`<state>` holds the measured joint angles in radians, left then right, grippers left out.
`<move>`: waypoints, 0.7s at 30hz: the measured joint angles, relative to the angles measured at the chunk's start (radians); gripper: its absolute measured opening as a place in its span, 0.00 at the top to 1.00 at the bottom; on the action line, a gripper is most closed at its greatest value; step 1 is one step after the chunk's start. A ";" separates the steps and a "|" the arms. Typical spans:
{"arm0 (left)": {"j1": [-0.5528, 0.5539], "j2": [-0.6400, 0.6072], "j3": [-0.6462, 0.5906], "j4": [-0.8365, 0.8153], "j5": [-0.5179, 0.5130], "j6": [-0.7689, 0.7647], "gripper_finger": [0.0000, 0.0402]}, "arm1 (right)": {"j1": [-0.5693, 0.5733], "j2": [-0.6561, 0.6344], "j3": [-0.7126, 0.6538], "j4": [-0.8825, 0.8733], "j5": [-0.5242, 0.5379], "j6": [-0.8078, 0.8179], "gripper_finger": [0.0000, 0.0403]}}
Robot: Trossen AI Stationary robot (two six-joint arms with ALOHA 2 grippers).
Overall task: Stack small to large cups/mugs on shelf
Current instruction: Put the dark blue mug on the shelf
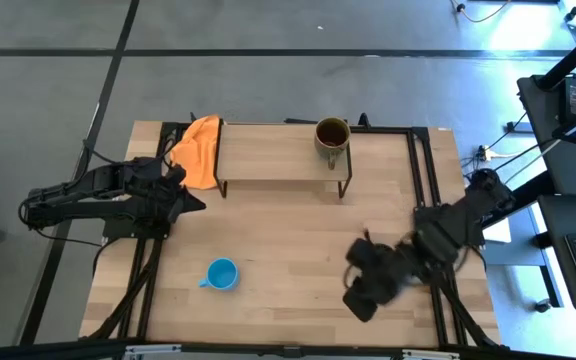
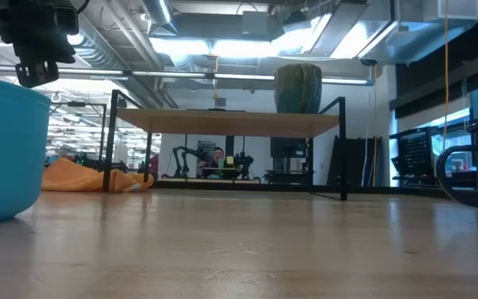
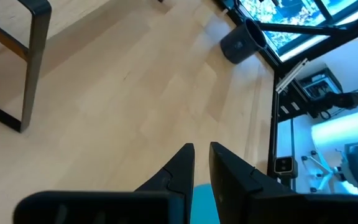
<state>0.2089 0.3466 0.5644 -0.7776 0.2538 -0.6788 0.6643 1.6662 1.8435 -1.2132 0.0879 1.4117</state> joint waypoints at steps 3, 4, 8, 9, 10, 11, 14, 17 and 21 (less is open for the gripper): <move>0.000 0.000 0.000 0.000 0.001 0.010 0.89 | 0.078 0.006 0.000 -0.052 0.125 0.239 0.79; 0.000 0.000 0.000 0.000 0.007 0.023 0.89 | 0.103 0.012 0.000 -0.081 0.173 0.332 0.79; 0.000 0.000 0.000 0.000 0.050 0.077 0.89 | 0.184 0.065 0.000 -0.215 0.236 0.691 0.79; 0.000 0.000 0.000 0.000 0.062 0.088 0.89 | 0.198 0.081 0.000 -0.248 0.221 0.751 0.79; 0.000 0.000 0.000 0.000 0.070 0.101 0.89 | 0.206 0.097 0.000 -0.265 0.185 0.774 0.79; 0.000 0.000 0.000 0.000 0.079 0.112 0.89 | 0.207 0.113 0.000 -0.267 0.135 0.783 0.79; 0.000 0.000 0.000 0.000 0.117 0.136 0.89 | 0.183 0.145 -0.001 -0.276 0.098 0.791 0.79; 0.000 0.000 0.000 0.000 0.174 0.157 0.89 | 0.157 0.148 -0.001 -0.237 0.279 0.781 0.79; 0.000 0.000 0.000 0.001 0.209 0.167 0.89 | 0.096 0.146 0.039 -0.163 0.393 0.685 0.79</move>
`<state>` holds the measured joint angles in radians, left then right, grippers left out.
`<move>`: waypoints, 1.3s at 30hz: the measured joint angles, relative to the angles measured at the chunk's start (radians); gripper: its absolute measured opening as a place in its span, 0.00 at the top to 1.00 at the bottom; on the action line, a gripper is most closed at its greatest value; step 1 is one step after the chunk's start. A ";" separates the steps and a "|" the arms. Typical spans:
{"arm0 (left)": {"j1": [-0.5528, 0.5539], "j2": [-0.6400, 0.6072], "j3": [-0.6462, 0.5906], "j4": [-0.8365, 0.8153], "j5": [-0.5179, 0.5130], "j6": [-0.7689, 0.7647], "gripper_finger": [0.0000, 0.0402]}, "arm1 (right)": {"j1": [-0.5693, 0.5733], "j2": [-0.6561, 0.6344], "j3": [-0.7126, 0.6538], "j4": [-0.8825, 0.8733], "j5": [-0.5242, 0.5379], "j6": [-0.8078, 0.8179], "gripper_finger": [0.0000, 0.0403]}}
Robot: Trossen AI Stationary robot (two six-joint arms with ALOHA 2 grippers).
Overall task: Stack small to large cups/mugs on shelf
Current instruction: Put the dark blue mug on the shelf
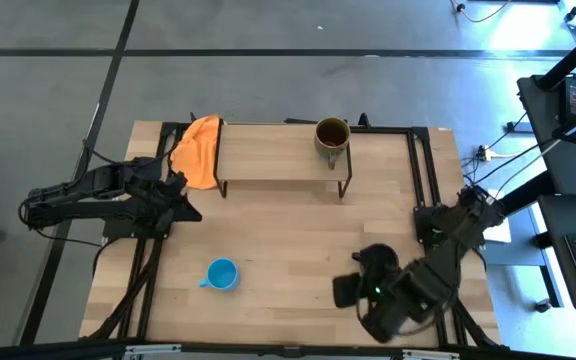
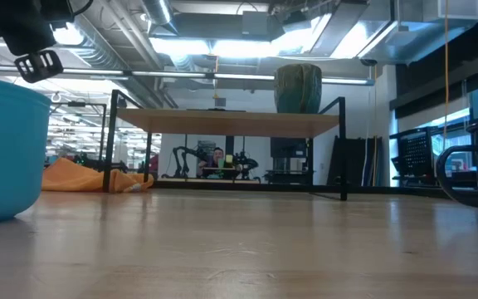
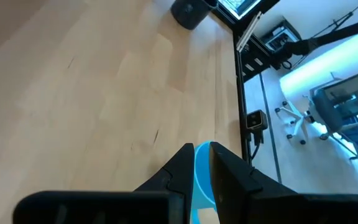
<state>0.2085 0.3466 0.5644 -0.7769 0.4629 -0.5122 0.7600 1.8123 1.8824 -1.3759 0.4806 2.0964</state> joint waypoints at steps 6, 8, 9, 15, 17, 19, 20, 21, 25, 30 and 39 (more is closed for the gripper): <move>0.000 0.000 0.000 0.004 0.000 0.043 0.89 | -0.128 -0.001 0.030 -0.031 0.017 -0.295 0.79; 0.000 0.000 0.000 0.003 0.000 0.045 0.89 | -0.173 -0.002 0.031 -0.044 0.006 -0.433 0.79; 0.000 0.000 0.000 0.003 0.000 0.045 0.89 | -0.194 -0.002 0.031 -0.056 -0.013 -0.498 0.79; 0.000 0.000 0.000 0.003 0.000 0.042 0.89 | -0.308 -0.011 0.037 -0.203 -0.127 -0.864 0.79; 0.000 0.000 0.000 0.003 0.000 0.021 0.89 | -0.344 -0.012 0.038 -0.193 -0.165 -1.022 0.79; 0.000 0.000 0.000 0.003 -0.001 0.002 0.89 | -0.386 -0.012 0.036 -0.193 -0.229 -1.136 0.79; 0.000 0.000 0.000 0.003 -0.002 -0.004 0.89 | -0.407 -0.015 0.028 -0.193 -0.259 -1.185 0.79; 0.000 0.000 0.000 0.003 -0.002 -0.009 0.89 | -0.428 -0.015 0.019 -0.199 -0.282 -1.213 0.79; 0.000 0.000 0.000 0.003 -0.006 -0.035 0.89 | -0.500 -0.015 0.008 -0.196 -0.386 -1.334 0.79; 0.000 0.000 0.000 0.003 -0.014 -0.053 0.89 | -0.568 -0.032 0.008 -0.193 -0.390 -1.471 0.79; 0.000 0.000 0.000 0.003 -0.031 -0.062 0.89 | -0.647 -0.262 0.008 -0.195 -0.254 -1.493 0.79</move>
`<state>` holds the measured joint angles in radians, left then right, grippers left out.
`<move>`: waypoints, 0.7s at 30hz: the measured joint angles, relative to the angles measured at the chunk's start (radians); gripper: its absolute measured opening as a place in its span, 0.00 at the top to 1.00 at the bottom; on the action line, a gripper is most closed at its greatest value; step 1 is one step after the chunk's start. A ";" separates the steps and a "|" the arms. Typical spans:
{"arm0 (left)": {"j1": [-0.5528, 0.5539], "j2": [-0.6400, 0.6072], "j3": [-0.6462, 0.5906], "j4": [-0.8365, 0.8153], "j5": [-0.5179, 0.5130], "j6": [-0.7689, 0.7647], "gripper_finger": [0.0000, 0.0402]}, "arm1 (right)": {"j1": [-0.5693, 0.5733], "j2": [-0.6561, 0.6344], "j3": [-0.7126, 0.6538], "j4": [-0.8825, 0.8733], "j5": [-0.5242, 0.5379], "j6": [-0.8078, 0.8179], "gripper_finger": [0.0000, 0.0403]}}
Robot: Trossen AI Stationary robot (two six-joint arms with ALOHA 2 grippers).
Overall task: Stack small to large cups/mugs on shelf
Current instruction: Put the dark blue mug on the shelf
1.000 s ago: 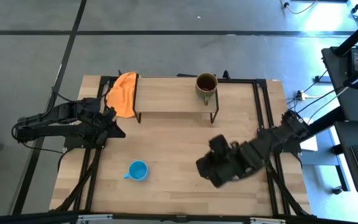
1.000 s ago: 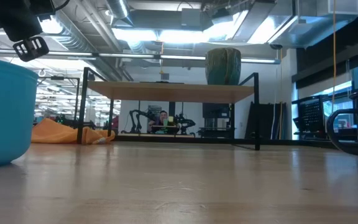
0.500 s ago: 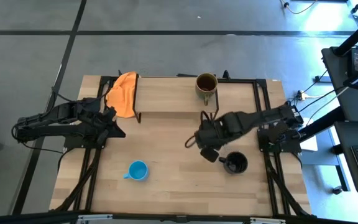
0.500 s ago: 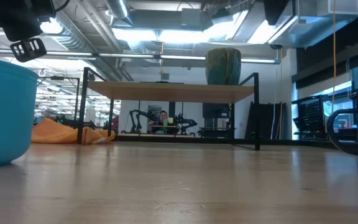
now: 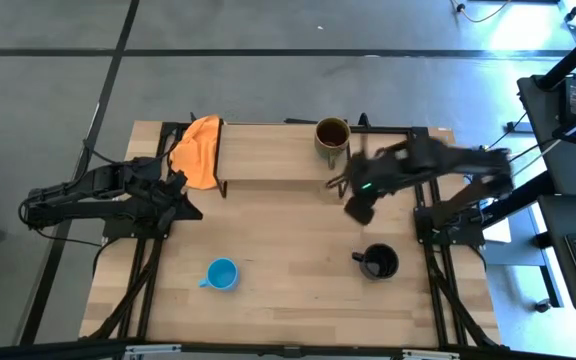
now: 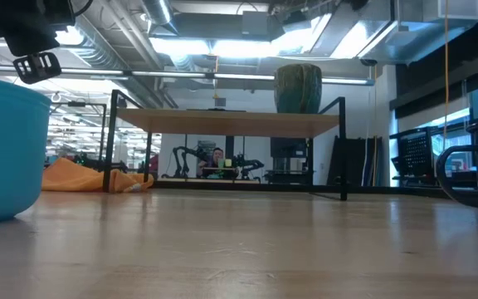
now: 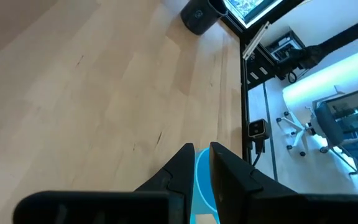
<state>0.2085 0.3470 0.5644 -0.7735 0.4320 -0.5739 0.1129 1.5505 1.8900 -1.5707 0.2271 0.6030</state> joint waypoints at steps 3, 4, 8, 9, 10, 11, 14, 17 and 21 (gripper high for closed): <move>0.000 0.000 0.000 0.000 0.000 0.000 0.89 | -0.033 -0.107 -0.027 0.001 0.043 0.081 0.79; 0.000 0.000 0.000 0.000 0.000 0.000 0.89 | -0.050 -0.144 -0.053 0.001 0.033 0.121 0.79; 0.000 0.000 0.000 0.000 -0.003 -0.001 0.89 | -0.096 -0.298 -0.247 -0.003 -0.110 0.229 0.79; 0.000 0.000 0.000 0.000 -0.003 -0.001 0.89 | -0.096 -0.330 -0.306 -0.004 -0.146 0.238 0.79; 0.000 0.000 0.000 0.000 -0.004 -0.004 0.89 | -0.094 -0.358 -0.364 -0.004 -0.180 0.252 0.79; 0.000 0.000 0.000 0.000 -0.004 -0.013 0.89 | -0.087 -0.383 -0.419 -0.004 -0.209 0.262 0.79; 0.000 0.000 0.000 0.000 -0.005 -0.027 0.89 | -0.049 -0.437 -0.551 -0.004 -0.294 0.297 0.79; 0.000 0.000 0.000 0.000 -0.007 -0.038 0.89 | 0.002 -0.462 -0.640 0.012 -0.361 0.336 0.79; 0.000 0.000 0.000 0.000 -0.032 -0.048 0.89 | 0.061 -0.485 -0.709 0.053 -0.370 0.384 0.79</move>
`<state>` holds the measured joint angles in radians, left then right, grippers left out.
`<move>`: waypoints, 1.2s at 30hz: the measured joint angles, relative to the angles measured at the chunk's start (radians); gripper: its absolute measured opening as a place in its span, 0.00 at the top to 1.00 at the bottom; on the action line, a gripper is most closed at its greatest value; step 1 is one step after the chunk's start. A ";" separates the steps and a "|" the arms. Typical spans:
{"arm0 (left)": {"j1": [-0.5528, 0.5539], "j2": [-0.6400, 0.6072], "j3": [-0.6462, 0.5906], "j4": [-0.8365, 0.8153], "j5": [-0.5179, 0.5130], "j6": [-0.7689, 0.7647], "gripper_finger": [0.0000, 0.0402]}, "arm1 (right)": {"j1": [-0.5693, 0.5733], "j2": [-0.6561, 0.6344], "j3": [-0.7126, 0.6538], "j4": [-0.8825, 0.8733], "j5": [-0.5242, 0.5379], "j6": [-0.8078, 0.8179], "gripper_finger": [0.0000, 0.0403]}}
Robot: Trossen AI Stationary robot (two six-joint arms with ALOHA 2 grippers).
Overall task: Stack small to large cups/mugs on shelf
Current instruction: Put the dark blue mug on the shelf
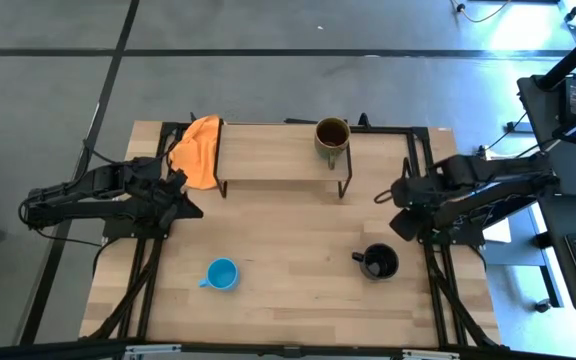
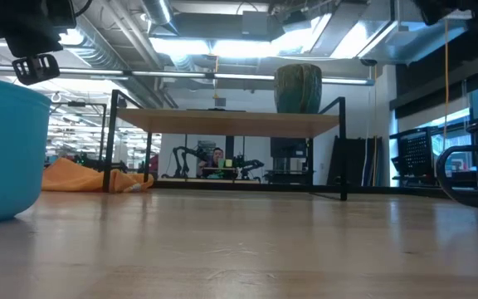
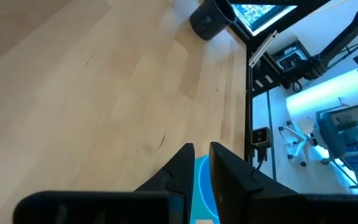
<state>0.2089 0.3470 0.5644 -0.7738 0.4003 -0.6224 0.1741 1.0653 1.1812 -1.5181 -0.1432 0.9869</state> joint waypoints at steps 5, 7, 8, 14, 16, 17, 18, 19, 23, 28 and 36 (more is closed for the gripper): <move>0.000 0.000 0.000 0.000 -0.018 -0.001 0.89 | 0.045 -0.008 -0.052 0.071 -0.010 0.057 0.79; 0.000 0.000 0.000 0.000 -0.026 -0.004 0.89 | 0.057 -0.008 -0.059 0.108 -0.010 0.065 0.79; 0.000 0.000 0.000 0.000 -0.033 -0.004 0.89 | 0.060 -0.008 -0.060 0.126 -0.010 0.067 0.79; 0.000 0.000 0.000 0.000 -0.052 -0.004 0.89 | 0.060 -0.015 -0.060 0.171 0.002 0.055 0.79; 0.000 0.000 0.000 0.005 -0.052 -0.011 0.89 | 0.060 -0.021 -0.060 0.172 0.023 0.055 0.79; 0.000 0.000 0.000 0.015 -0.052 -0.029 0.89 | 0.060 -0.024 -0.060 0.176 0.037 0.052 0.79; 0.000 0.000 0.000 0.026 -0.052 -0.046 0.89 | 0.060 -0.028 -0.060 0.182 0.052 0.051 0.79; 0.000 0.000 0.000 0.039 -0.052 -0.059 0.89 | 0.060 -0.032 -0.060 0.191 0.074 0.051 0.79; 0.000 0.000 0.000 0.128 -0.054 -0.082 0.89 | 0.050 -0.043 -0.060 0.246 0.152 0.052 0.79; 0.000 0.000 0.000 0.253 -0.070 -0.064 0.89 | 0.015 -0.049 -0.060 0.299 0.144 0.047 0.79; 0.000 0.000 0.000 0.243 -0.118 -0.049 0.89 | 0.009 -0.047 -0.060 0.330 0.227 0.108 0.79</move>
<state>0.2092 0.3466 0.5640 -0.5311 0.2823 -0.6712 0.1833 1.0183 1.1213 -1.1877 0.0841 1.0950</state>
